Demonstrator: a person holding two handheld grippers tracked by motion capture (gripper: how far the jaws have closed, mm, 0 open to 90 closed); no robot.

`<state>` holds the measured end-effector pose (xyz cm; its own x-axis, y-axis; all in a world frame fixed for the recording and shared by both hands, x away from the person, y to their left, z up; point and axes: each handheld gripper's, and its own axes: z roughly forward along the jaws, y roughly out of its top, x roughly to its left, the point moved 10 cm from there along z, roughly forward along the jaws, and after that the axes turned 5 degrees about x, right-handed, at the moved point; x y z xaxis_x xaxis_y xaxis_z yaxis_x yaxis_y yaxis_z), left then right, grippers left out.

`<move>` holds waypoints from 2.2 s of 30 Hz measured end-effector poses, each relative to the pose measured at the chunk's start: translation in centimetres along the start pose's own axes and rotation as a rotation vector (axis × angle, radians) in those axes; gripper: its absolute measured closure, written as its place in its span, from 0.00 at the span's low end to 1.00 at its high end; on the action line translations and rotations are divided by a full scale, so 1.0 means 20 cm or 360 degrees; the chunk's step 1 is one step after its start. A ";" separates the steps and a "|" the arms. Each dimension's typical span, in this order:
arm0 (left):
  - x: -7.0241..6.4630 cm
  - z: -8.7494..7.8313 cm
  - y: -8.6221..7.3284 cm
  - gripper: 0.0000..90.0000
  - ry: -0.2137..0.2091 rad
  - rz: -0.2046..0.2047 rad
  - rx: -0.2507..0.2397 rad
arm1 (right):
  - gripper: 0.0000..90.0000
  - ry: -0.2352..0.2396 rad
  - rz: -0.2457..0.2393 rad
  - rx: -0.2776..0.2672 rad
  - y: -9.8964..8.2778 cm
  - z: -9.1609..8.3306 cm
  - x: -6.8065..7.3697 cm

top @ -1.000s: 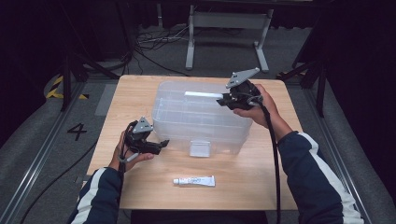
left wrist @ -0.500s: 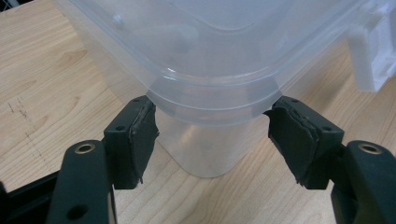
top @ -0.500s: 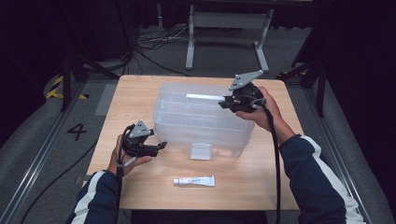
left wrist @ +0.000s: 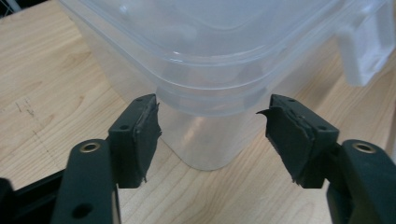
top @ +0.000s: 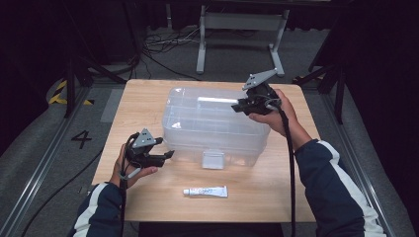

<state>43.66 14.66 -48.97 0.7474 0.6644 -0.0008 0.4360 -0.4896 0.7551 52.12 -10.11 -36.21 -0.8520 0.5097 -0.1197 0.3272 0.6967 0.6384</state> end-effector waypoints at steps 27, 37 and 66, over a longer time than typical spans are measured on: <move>0.04 -0.10 0.11 1.00 0.0061 0.0002 -0.0176 | 0.82 -0.0020 0.0018 0.0058 0.07 -0.03 -0.07; 0.03 -0.10 0.11 1.00 0.0042 0.0067 -0.0148 | 0.70 -0.0106 -0.0053 -0.0144 0.01 -0.19 -0.06; 0.04 -0.12 0.20 1.00 0.0092 0.0089 -0.0168 | 0.57 -0.0289 0.0005 -0.0307 -0.65 -0.27 -0.14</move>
<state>44.74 14.56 -44.40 0.7374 0.6708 0.0787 0.3372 -0.4666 0.8176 48.14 -23.33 -40.05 -0.7580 0.6061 -0.2409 0.2310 0.5949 0.7699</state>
